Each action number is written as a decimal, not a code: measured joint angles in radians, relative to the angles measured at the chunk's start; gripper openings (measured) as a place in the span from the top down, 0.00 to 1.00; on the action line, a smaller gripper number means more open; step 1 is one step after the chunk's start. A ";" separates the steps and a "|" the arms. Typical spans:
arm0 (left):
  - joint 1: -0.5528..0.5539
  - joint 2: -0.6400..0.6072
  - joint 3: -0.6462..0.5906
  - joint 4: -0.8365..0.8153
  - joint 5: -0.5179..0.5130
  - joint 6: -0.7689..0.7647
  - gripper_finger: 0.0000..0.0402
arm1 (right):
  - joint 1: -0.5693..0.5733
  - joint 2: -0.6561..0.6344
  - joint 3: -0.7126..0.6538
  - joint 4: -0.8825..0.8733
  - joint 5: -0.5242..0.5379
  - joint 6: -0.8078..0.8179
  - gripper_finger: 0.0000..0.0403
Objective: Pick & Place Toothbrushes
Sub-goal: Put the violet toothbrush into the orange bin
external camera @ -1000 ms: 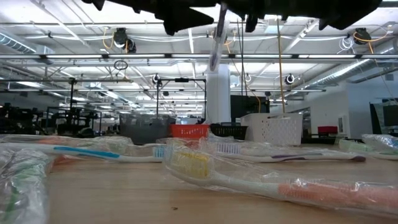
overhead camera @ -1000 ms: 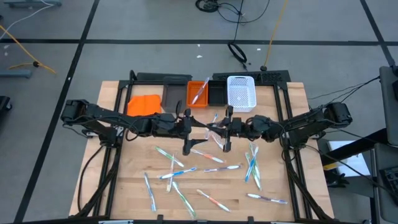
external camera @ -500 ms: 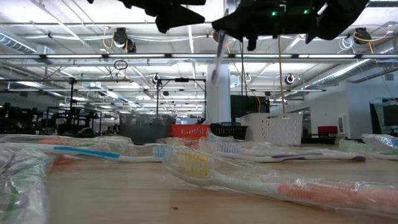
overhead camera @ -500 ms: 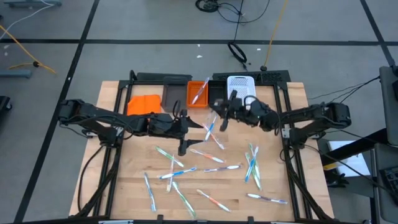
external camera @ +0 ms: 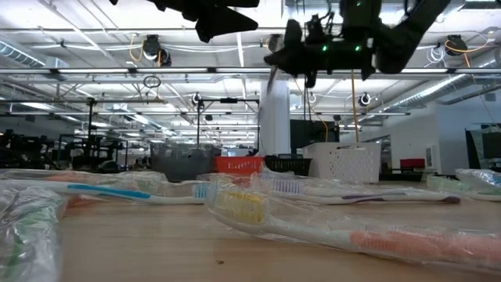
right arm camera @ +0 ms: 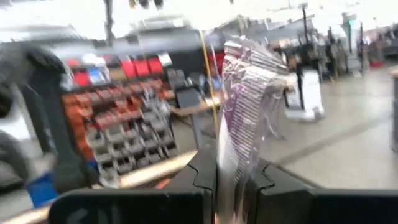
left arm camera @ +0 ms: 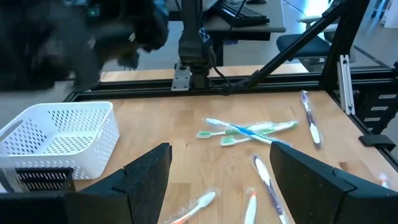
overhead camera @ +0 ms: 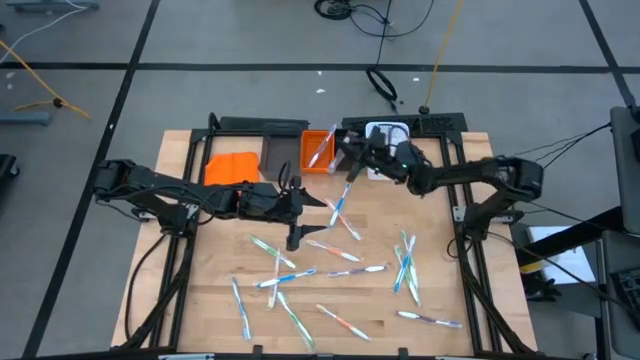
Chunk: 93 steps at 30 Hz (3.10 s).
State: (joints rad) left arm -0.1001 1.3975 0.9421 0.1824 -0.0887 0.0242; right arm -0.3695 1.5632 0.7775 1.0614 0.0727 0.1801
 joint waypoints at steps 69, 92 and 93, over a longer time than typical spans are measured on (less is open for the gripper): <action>0.001 0.001 0.000 0.003 -0.027 -0.007 0.32 | -0.125 0.448 0.379 -0.125 0.012 0.204 0.97; 0.001 0.001 0.000 0.001 -0.027 -0.003 0.32 | -0.133 0.566 0.390 -0.033 -0.020 0.263 0.91; 0.002 0.001 0.000 0.001 -0.027 -0.003 0.32 | -0.133 0.566 0.390 -0.029 -0.024 0.259 0.91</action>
State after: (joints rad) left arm -0.0986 1.3987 0.9421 0.1830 -0.1154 0.0208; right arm -0.5030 2.1292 1.1679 1.0319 0.0490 0.4386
